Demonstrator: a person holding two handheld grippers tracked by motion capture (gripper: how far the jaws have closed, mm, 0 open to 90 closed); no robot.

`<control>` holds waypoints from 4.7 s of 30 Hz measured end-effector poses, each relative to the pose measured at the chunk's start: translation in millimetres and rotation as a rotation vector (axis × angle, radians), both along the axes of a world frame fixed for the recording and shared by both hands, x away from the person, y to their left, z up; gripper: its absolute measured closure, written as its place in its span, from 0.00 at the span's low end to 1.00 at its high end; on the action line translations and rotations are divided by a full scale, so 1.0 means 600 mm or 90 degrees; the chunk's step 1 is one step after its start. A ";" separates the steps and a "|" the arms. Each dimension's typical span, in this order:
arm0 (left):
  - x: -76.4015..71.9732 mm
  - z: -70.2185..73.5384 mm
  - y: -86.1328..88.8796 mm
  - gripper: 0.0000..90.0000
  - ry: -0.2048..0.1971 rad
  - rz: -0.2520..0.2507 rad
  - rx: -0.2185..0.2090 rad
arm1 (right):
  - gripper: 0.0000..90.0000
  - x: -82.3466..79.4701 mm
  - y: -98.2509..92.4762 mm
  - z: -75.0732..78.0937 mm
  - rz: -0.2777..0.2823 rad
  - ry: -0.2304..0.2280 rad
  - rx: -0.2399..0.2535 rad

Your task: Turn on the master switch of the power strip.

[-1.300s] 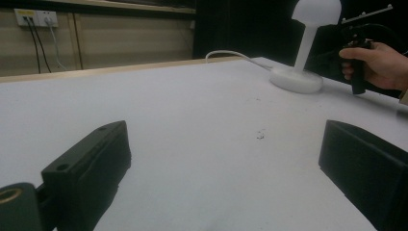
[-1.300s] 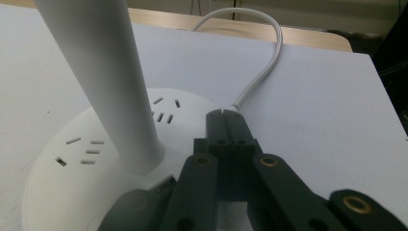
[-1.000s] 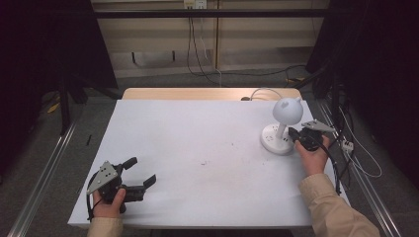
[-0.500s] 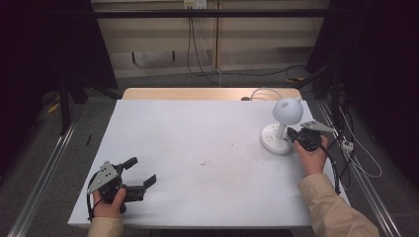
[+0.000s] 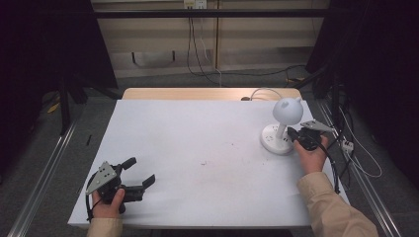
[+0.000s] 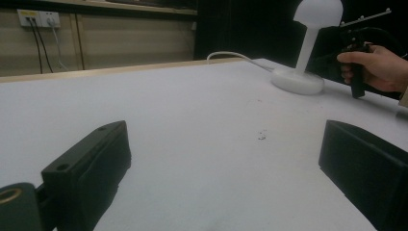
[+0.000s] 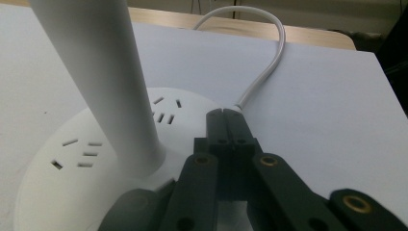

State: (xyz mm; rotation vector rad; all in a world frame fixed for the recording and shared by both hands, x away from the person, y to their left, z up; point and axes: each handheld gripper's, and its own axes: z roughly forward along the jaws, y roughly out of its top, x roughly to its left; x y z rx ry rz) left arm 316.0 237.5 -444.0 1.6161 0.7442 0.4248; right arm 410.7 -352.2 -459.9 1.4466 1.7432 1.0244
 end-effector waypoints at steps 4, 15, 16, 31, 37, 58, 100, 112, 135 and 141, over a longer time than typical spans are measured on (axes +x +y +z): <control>0.000 0.000 -0.004 0.04 -0.001 -0.007 0.006 | 1.00 0.000 0.001 0.000 -0.001 0.001 -0.001; 0.001 -0.001 -0.005 0.04 -0.002 -0.008 0.008 | 1.00 -0.001 0.003 0.000 -0.001 0.000 -0.014; 0.001 -0.001 -0.006 0.04 -0.002 -0.006 0.011 | 1.00 0.000 0.003 -0.001 -0.001 0.002 -0.010; 0.002 0.000 -0.009 0.04 -0.003 -0.009 0.008 | 1.00 -0.006 0.003 0.002 -0.008 -0.017 0.006; 0.003 -0.002 -0.006 0.04 -0.001 -0.008 0.005 | 1.00 -0.011 0.007 0.004 -0.003 -0.012 0.013; 0.003 -0.003 -0.006 0.04 0.003 -0.008 0.006 | 0.91 -0.016 -0.005 0.016 -0.023 -0.016 0.011; 0.005 -0.007 0.000 0.04 0.008 -0.006 0.006 | 0.28 -0.034 -0.001 0.031 -0.024 0.005 0.055; 0.005 -0.006 -0.006 0.04 0.010 -0.005 -0.004 | 0.23 -0.048 -0.006 0.032 -0.024 0.001 0.054; 0.004 -0.005 -0.004 0.04 0.011 -0.005 -0.006 | 0.18 -0.073 0.016 0.047 0.027 -0.006 0.054; 0.004 -0.005 -0.004 0.04 0.010 -0.004 -0.008 | 0.16 -0.080 0.023 0.053 0.041 -0.011 0.062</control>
